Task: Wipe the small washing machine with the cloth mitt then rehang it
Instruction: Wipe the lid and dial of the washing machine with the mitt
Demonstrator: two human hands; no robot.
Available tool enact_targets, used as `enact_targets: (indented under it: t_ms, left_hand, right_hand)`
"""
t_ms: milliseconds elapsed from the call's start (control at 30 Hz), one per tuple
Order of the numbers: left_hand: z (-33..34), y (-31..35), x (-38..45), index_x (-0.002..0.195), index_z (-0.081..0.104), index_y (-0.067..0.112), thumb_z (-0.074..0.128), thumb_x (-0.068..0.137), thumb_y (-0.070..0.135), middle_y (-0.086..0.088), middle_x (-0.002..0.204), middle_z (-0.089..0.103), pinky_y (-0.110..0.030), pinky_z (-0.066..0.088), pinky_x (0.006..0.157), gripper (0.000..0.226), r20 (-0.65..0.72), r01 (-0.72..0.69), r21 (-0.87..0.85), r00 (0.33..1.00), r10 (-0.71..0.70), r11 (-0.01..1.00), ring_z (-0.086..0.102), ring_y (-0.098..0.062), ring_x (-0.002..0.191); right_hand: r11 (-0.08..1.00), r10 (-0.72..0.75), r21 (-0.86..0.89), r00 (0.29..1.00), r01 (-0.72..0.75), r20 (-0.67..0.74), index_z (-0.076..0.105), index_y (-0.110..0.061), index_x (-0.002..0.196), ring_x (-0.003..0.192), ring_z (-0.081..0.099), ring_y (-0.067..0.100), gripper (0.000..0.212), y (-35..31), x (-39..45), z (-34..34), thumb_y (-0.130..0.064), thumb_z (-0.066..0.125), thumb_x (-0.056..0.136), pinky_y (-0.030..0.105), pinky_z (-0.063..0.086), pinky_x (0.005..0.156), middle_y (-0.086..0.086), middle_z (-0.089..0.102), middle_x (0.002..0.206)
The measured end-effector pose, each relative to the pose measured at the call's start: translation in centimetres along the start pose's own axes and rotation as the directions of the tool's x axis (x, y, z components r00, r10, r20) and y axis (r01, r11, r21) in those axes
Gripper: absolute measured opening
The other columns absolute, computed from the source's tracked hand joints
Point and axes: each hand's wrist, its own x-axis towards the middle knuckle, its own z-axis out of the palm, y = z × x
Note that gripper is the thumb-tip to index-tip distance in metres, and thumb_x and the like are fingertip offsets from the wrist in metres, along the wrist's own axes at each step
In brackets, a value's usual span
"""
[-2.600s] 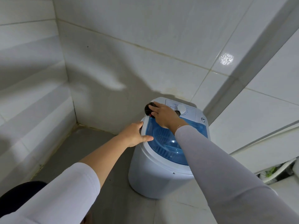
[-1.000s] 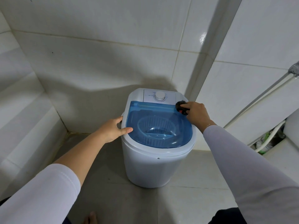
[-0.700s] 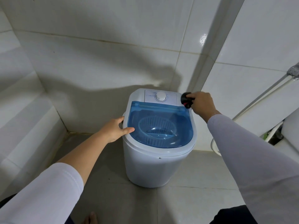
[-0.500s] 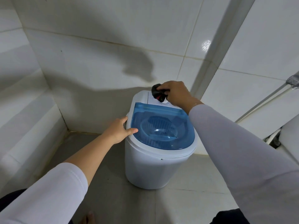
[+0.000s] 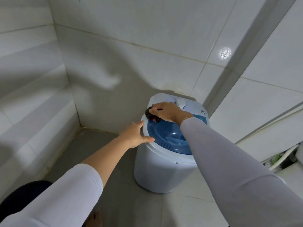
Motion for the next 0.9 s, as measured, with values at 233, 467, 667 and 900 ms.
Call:
enact_targets:
  t_ms: [233,467,667,900]
  left_hand:
    - [0.2,0.2,-0.1,0.150,0.016,0.015,0.068,0.078,0.047,-0.007,0.157,0.020,-0.039,0.024,0.114,0.095,-0.002,-0.012,0.022,1.000,0.012,1.000,0.020,-0.024,0.145]
    - [0.1,0.5,-0.2,0.150,0.015,0.017,0.067,0.078,0.048,-0.007,0.158,0.018,-0.040,0.022,0.115,0.094,-0.011,0.008,0.057,1.000,-0.008,0.998,0.014,-0.025,0.146]
    - [0.1,0.7,-0.4,0.150,0.015,0.018,0.067,0.079,0.047,-0.006,0.158,0.019,-0.042,0.022,0.116,0.093,-0.008,0.014,0.057,1.000,-0.014,0.998,0.015,-0.026,0.146]
    - [0.1,1.1,-0.6,0.150,0.017,0.020,0.067,0.080,0.043,-0.007,0.157,0.021,-0.040,0.024,0.113,0.089,0.005,0.031,0.033,0.999,-0.031,0.999,0.023,-0.027,0.144]
  right_hand:
    - [0.996,-0.041,-0.081,0.995,0.034,-0.091,0.040,-0.037,0.138,0.137,0.034,0.025,0.046,0.6,0.1,2.7,-0.049,0.037,0.094,0.055,0.030,0.110,-0.007,0.037,0.150]
    - [0.994,-0.062,-0.100,0.990,0.049,-0.129,0.048,-0.029,0.135,0.131,0.043,0.026,0.039,1.0,-0.5,2.5,-0.021,0.043,0.097,0.037,0.034,0.112,-0.004,0.041,0.149]
    - [0.988,-0.048,-0.153,0.989,0.026,-0.139,0.048,-0.027,0.135,0.130,0.045,0.025,0.041,2.7,-1.3,2.1,-0.018,0.046,0.096,0.036,0.033,0.113,0.000,0.044,0.147]
    - [0.993,-0.002,-0.117,0.979,-0.022,-0.204,0.051,-0.024,0.133,0.131,0.044,0.025,0.040,5.5,-3.5,1.3,-0.013,0.048,0.095,0.031,0.030,0.113,0.001,0.047,0.145]
